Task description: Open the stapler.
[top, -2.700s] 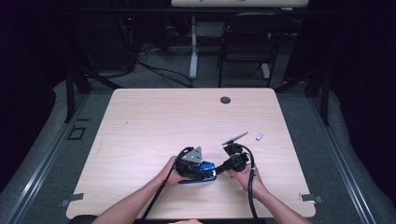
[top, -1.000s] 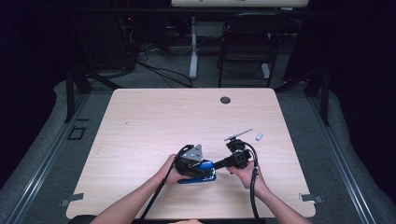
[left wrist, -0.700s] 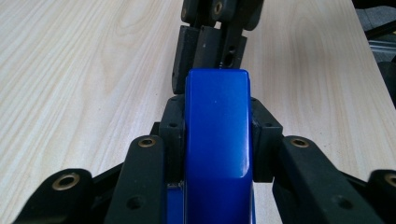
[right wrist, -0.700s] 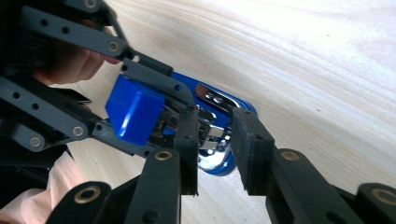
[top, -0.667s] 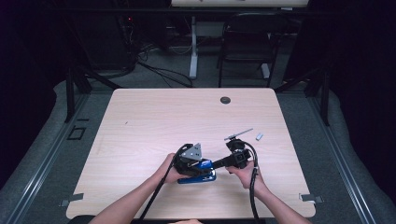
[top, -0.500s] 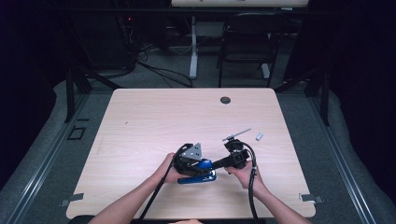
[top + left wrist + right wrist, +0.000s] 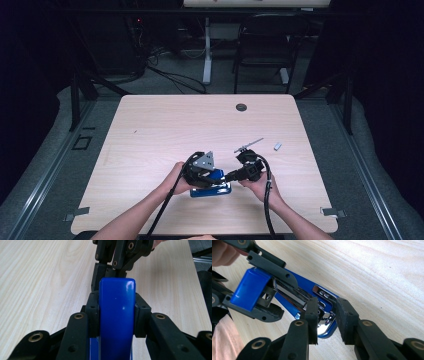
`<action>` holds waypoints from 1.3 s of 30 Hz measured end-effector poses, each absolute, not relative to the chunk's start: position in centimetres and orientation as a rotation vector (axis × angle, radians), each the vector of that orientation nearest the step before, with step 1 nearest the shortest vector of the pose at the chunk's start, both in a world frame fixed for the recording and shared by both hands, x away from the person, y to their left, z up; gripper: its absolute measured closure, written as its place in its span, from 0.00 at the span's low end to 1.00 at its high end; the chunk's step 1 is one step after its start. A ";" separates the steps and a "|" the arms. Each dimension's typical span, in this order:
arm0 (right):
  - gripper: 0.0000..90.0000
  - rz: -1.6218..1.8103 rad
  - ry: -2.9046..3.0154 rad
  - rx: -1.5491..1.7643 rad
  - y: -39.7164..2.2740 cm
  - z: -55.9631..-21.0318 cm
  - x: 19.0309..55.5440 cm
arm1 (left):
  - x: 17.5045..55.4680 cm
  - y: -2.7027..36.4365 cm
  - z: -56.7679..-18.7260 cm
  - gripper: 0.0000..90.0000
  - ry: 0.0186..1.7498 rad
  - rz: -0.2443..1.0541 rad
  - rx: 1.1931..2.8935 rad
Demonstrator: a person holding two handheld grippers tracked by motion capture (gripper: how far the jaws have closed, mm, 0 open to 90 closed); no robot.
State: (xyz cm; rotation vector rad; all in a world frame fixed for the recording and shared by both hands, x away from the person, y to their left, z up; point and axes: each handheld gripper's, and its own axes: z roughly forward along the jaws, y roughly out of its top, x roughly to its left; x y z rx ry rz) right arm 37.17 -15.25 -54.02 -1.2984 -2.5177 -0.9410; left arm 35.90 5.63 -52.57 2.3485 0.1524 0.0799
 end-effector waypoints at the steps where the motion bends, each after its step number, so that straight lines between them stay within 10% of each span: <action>1: 0.81 -0.936 -2.524 -1.292 -15.3 -54.0 37.2 | 35.8 5.6 -52.5 0.73 0.154 0.084 2.355; 39: 0.88 -0.845 -2.774 -1.162 -12.9 -54.0 36.5 | 35.3 6.1 -50.7 0.73 0.171 0.132 2.438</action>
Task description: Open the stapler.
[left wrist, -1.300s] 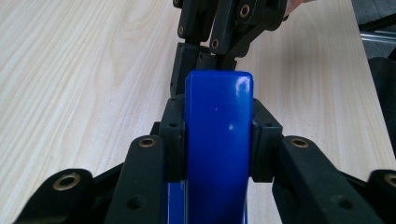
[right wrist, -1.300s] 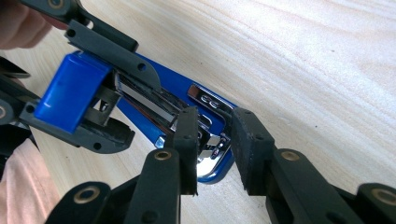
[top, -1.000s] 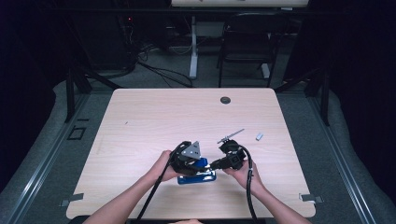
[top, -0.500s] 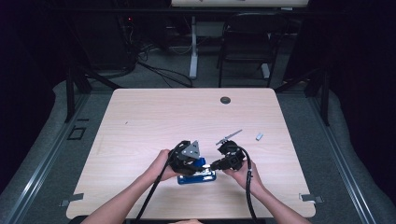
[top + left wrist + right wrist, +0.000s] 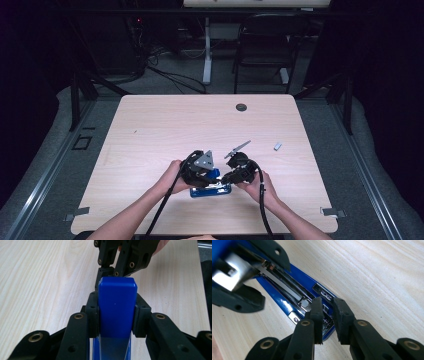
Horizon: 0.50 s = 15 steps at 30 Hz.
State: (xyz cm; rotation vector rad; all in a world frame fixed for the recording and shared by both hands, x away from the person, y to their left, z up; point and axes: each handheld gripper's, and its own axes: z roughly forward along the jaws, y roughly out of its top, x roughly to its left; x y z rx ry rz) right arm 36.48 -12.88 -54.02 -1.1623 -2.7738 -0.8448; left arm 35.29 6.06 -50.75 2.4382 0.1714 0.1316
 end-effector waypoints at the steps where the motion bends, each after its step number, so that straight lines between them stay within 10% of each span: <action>1: 0.88 -0.850 -2.772 -1.166 -12.9 -54.0 36.5 | 35.2 6.1 -50.7 0.73 0.171 0.132 2.441; 15: 0.89 -0.796 -2.840 -1.145 -12.4 -53.8 36.2 | 34.9 8.0 -49.8 0.73 0.219 0.124 2.429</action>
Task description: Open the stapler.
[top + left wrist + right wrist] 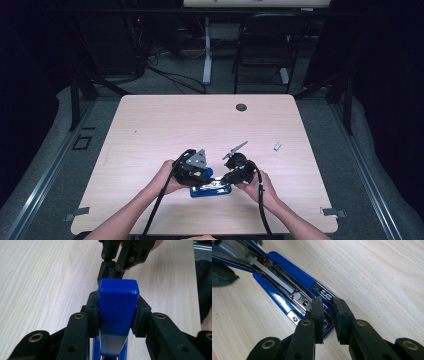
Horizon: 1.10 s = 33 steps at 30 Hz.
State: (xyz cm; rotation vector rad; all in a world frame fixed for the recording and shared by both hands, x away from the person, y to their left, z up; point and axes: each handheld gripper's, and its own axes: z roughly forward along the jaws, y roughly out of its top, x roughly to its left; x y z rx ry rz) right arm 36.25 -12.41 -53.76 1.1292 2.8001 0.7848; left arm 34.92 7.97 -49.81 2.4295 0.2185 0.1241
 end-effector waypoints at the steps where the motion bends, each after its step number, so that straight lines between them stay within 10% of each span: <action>1: 0.89 0.781 2.799 1.129 -12.4 -53.7 36.2 | 35.0 8.2 -49.7 0.73 0.213 0.115 2.433; 33: 0.94 0.769 2.791 1.141 -13.0 -53.2 35.8 | 34.7 12.7 -50.0 0.73 0.244 0.058 2.375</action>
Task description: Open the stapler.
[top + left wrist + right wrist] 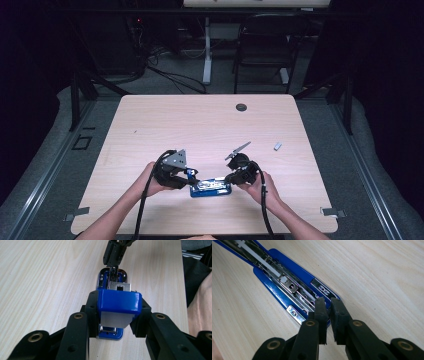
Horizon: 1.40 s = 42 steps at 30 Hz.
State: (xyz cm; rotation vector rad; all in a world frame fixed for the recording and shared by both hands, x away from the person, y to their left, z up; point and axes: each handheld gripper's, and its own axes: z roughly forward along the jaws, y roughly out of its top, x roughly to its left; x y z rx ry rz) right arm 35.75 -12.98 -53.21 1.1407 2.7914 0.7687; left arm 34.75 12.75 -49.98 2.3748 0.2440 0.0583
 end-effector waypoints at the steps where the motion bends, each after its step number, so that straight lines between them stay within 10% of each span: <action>1: 0.93 0.760 2.793 1.126 -12.8 -53.2 35.8 | 34.8 12.8 -50.0 0.73 0.244 0.059 2.377; 42: 0.91 0.786 2.786 0.947 -12.2 -52.5 35.4 | 34.9 14.6 -50.2 0.73 0.232 0.025 2.407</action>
